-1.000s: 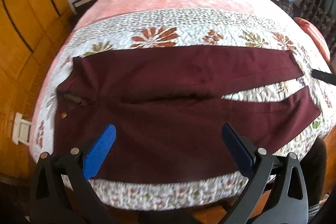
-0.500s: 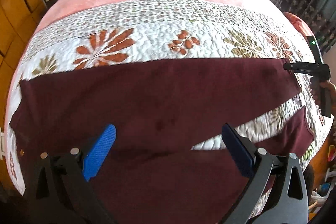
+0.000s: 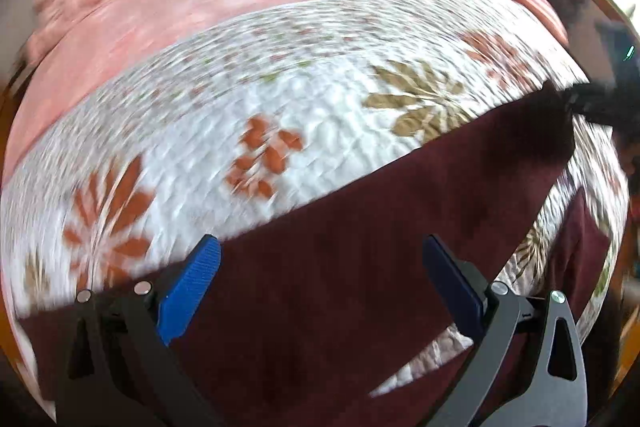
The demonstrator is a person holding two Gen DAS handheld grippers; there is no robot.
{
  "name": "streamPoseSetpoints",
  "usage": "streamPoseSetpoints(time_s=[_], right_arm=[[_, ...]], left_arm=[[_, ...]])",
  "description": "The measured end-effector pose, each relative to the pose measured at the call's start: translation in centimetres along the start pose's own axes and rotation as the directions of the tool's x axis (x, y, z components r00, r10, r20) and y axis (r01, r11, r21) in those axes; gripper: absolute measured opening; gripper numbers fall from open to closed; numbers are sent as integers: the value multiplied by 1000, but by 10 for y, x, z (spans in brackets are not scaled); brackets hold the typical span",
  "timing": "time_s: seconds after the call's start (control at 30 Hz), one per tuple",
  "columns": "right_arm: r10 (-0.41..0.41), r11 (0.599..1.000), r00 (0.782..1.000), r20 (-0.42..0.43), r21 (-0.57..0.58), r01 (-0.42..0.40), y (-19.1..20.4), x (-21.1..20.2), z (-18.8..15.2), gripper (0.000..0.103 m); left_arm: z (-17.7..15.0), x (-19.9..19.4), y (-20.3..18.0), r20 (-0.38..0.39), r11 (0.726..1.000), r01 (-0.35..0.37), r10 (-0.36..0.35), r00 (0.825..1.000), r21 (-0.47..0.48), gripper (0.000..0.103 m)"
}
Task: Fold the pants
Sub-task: 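Grasp the hem of one trouser leg with the right tool, then lift the held leg and carry it over onto the other leg with the right tool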
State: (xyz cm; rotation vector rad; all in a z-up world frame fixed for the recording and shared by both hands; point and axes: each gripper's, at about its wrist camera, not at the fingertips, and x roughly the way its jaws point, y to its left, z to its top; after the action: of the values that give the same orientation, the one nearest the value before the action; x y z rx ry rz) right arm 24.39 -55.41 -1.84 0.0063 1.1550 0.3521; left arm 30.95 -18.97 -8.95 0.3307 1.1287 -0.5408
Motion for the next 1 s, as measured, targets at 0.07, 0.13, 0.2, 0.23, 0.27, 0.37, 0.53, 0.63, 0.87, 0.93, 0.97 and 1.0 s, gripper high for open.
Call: streamPoseSetpoints(time_s=[0.07,0.13,0.2,0.23,0.27,0.37,0.53,0.63,0.87,0.93,0.97,1.0], right_arm=[[36,999,999,36,-19,-35,3,-18,-2,23],[63,998,996,60,-30,-61,3,-31,-2,23],[81,996,994,79,-47,-77,3,-44,-7,23],[96,994,991,93,-55,-92,3,-50,-8,22],[108,993,989,104,-59,-102,5,-53,-7,22],[135,989,982,135,-77,-126,13,-58,-4,22],[155,986,972,175,-87,-141,13,-67,-2,22],[179,983,960,213,-78,-166,12,-75,-1,22],[195,980,942,273,-29,-195,5,-87,-7,22],[189,981,943,275,-15,-192,5,-86,-10,22],[174,984,947,270,-9,-179,6,-84,-12,22],[165,985,949,267,-3,-170,7,-83,-13,22]], left_arm=[[12,11,-8,-5,995,30,-29,1000,92,100],[23,23,-15,-23,985,75,-72,997,157,100],[31,31,-23,-39,973,124,-119,992,194,100],[34,34,-25,-43,968,140,-134,990,207,100],[39,39,-29,-47,962,157,-150,988,224,100],[50,54,-33,-79,949,207,-193,978,236,100],[60,72,-38,-143,924,312,-285,948,223,100],[61,78,-39,-184,914,352,-317,930,203,100],[43,86,-25,-299,870,493,-473,829,-9,53],[36,77,-21,-275,869,493,-481,832,-27,36],[33,69,-22,-254,880,476,-462,849,-11,28],[30,60,-24,-233,892,453,-438,868,12,25]])
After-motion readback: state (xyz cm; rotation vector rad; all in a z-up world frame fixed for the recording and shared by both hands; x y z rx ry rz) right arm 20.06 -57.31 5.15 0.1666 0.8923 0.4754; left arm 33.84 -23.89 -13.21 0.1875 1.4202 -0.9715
